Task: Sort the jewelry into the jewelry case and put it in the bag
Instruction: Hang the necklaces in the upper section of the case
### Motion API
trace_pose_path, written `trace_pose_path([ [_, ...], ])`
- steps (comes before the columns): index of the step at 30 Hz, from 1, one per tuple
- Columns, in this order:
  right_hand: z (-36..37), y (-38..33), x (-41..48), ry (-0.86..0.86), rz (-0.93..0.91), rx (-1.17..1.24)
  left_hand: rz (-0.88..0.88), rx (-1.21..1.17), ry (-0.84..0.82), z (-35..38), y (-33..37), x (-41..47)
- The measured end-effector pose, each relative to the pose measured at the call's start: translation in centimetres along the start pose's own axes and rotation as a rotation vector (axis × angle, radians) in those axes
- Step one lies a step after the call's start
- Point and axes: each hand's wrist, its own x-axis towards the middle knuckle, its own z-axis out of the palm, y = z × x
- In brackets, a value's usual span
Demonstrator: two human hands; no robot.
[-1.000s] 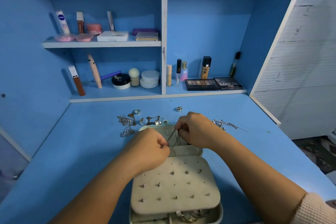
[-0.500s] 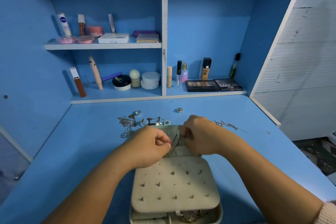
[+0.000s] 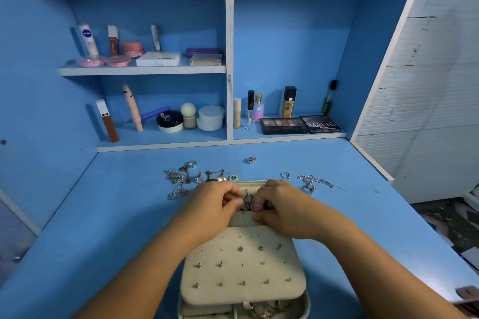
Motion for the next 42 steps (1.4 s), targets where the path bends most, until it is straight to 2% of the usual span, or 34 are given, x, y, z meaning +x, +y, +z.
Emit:
trace_pose_path([
  [4, 0.3, 0.2, -0.2, 0.041, -0.037, 0.017, 0.004, 0.135, -0.043, -0.2, -0.5, -0.5],
  [11, 0.7, 0.2, -0.3, 0.063, -0.062, 0.007, -0.068, 0.059, -0.218, 0.0, 0.0, -0.1],
  [13, 0.6, 0.3, -0.4, 0.065, -0.063, 0.006, -0.059, 0.043, -0.169, 0.1, -0.1, -0.2],
  [17, 0.5, 0.3, -0.2, 0.031, -0.055, -0.032, -0.036, 0.129, 0.067, -0.5, -1.2, -1.0],
  [19, 0.3, 0.2, -0.1, -0.003, -0.053, -0.035, -0.096, 0.151, 0.126, -0.8, -2.1, -1.4],
  [22, -0.1, -0.1, -0.2, -0.034, -0.069, -0.012, -0.204, 0.055, 0.123, -0.9, -3.0, -1.7],
  [25, -0.3, -0.3, 0.0, -0.074, -0.058, 0.028, -0.201, -0.011, 0.152, -0.5, -3.5, -1.6],
  [30, 0.5, -0.5, 0.6, -0.028, 0.026, 0.041, -0.252, -0.118, 0.249, 0.0, -3.9, -1.9],
  [35, 0.2, -0.9, 0.3, -0.018, -0.026, 0.046, -0.244, -0.16, 0.239, 0.0, -4.6, -2.0],
  [38, 0.3, -0.9, 0.1, 0.034, -0.002, 0.103, -0.236, -0.177, 0.243, 0.1, -4.7, -2.1],
  [42, 0.9, -1.2, 0.0, 0.043, 0.035, 0.048, -0.232, -0.175, 0.241, 0.1, -4.7, -2.1],
])
